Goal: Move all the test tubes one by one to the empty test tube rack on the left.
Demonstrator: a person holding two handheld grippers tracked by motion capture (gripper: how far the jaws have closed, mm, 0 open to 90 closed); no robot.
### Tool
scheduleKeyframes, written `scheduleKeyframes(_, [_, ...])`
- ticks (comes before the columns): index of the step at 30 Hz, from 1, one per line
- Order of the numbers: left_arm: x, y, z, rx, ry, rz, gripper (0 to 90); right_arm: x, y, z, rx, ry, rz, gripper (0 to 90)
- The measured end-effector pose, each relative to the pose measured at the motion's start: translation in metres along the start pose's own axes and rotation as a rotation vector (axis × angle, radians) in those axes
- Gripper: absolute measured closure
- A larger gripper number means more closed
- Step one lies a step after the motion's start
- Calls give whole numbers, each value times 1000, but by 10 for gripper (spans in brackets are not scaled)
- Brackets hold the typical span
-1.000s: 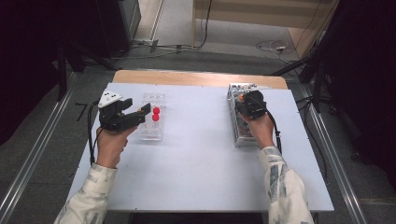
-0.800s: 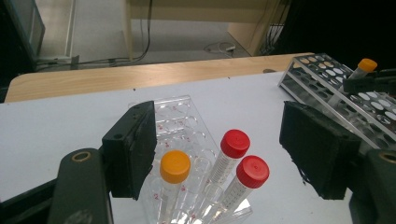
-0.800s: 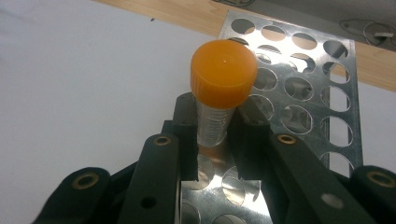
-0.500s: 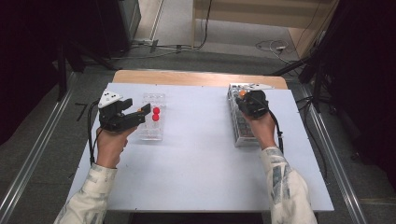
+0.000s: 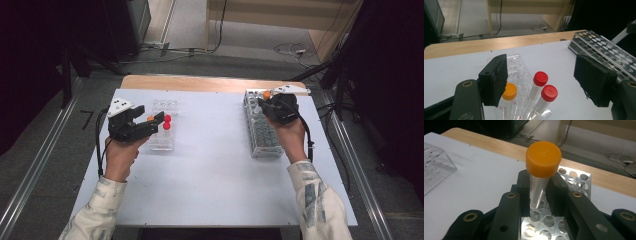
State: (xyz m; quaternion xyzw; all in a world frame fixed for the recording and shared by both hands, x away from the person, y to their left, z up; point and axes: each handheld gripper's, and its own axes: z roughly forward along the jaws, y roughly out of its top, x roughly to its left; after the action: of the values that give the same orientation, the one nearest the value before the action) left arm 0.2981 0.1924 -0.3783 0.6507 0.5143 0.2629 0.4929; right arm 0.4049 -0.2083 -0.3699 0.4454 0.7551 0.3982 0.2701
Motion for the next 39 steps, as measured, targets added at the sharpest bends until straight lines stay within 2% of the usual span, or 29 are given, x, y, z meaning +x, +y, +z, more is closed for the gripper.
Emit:
scheduleKeyframes(5, [-7, 1, -1, -5, -15, 18, 274, 16, -5, -12, 0, 55, -47, 718])
scheduleKeyframes(11, [-20, 1, -2, -5, -42, 42, 274, 46, -17, -19, 27, 149, -116, 717])
scheduleKeyframes(17, [-42, -2, 1, 4, -95, 82, 247, 79, -29, -18, 52, 236, -173, 717])
scheduleKeyframes(25, [-77, -15, 15, 65, -167, 134, 163, 116, -46, -13, 91, 325, -244, 716])
scheduleKeyframes(27, [-83, -20, 19, 75, -159, 143, 126, 122, -50, -12, 99, 342, -249, 716])
scheduleKeyframes(33, [-97, -29, 27, 98, -189, 159, 121, 137, -54, -9, 105, 375, -263, 716])
scheduleKeyframes(36, [-100, -31, 27, 99, -206, 174, 158, 142, -55, -8, 112, 387, -266, 716])
scheduleKeyframes(39, [-100, -32, 27, 96, -228, 182, 238, 148, -56, -5, 115, 398, -272, 716])
